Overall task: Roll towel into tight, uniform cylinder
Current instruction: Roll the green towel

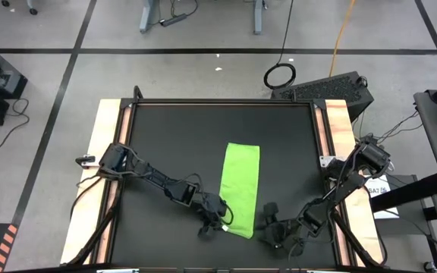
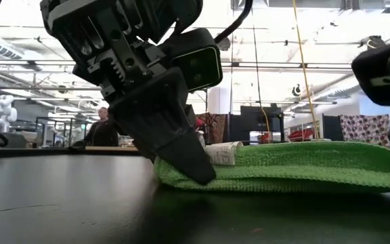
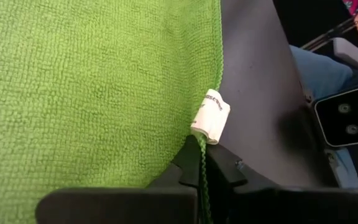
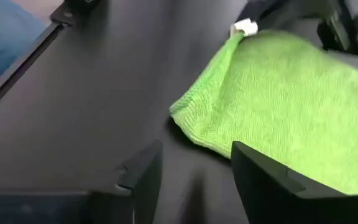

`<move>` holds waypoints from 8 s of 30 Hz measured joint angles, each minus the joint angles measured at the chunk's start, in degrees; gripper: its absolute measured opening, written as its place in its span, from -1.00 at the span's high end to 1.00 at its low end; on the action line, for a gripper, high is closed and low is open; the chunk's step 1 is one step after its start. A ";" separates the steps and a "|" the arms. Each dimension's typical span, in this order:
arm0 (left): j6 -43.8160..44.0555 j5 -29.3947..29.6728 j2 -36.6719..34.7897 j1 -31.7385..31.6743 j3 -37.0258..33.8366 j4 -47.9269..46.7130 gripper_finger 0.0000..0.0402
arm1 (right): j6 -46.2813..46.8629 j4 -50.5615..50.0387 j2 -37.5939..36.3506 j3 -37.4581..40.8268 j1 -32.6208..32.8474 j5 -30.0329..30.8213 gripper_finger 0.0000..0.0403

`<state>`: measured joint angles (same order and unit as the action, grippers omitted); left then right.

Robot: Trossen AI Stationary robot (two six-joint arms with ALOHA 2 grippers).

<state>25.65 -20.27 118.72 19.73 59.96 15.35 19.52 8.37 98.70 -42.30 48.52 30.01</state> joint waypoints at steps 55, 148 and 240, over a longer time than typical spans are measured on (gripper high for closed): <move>-17.14 28.72 -33.59 1.25 -14.41 -11.34 -0.27 | -14.06 -33.01 -46.77 -0.02 -12.60 1.47 0.14; -8.84 49.94 -31.98 2.59 -14.14 -8.56 -0.27 | -11.51 -14.47 -29.65 -0.02 -9.99 -16.66 0.14; -30.47 44.26 -5.84 16.01 -6.86 1.69 -0.27 | -17.05 -5.26 14.47 -15.72 -3.74 -2.17 0.14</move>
<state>-4.82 23.99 112.88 35.73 53.10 17.03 2.47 3.11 113.16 -58.02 44.78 27.84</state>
